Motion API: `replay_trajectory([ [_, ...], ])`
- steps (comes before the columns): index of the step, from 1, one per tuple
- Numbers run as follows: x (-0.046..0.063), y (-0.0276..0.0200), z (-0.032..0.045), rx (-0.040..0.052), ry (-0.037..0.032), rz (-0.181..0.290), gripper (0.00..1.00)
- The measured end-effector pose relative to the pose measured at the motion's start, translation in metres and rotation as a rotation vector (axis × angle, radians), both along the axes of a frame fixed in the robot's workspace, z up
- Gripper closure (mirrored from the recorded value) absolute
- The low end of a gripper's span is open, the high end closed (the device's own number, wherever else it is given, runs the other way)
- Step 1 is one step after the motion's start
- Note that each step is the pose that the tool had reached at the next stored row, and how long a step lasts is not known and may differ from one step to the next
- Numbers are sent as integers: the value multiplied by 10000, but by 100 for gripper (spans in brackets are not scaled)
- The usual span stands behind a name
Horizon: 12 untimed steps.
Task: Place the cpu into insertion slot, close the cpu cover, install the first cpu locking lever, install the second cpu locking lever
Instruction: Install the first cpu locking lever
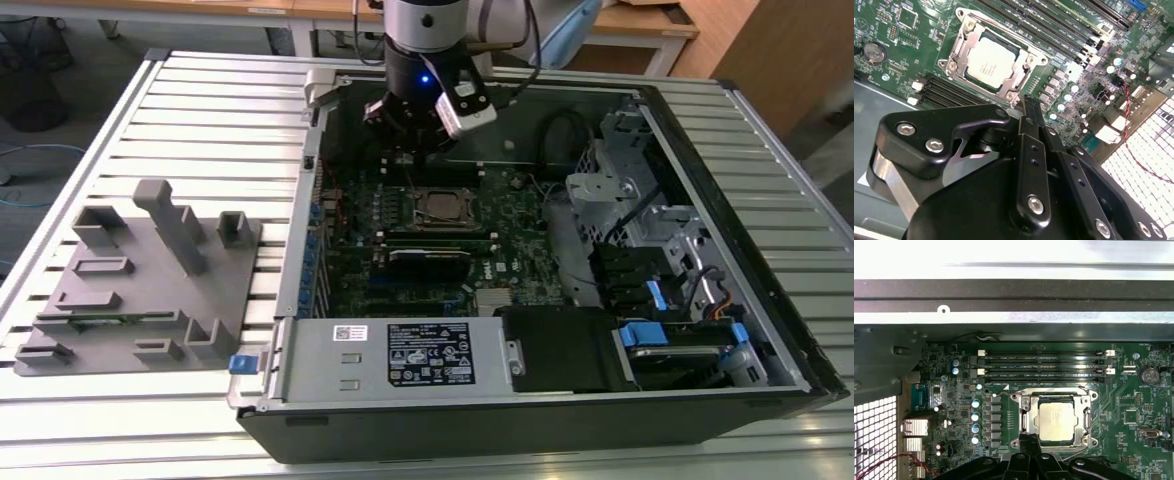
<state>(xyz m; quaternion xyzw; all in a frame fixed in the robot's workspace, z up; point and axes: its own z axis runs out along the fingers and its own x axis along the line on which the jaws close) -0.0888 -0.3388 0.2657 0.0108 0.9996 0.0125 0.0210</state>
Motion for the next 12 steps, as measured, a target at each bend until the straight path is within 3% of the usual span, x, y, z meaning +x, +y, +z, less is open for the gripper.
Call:
replay_trajectory([
  [12, -272, 10, -10, 1, -1, -1, 89],
])
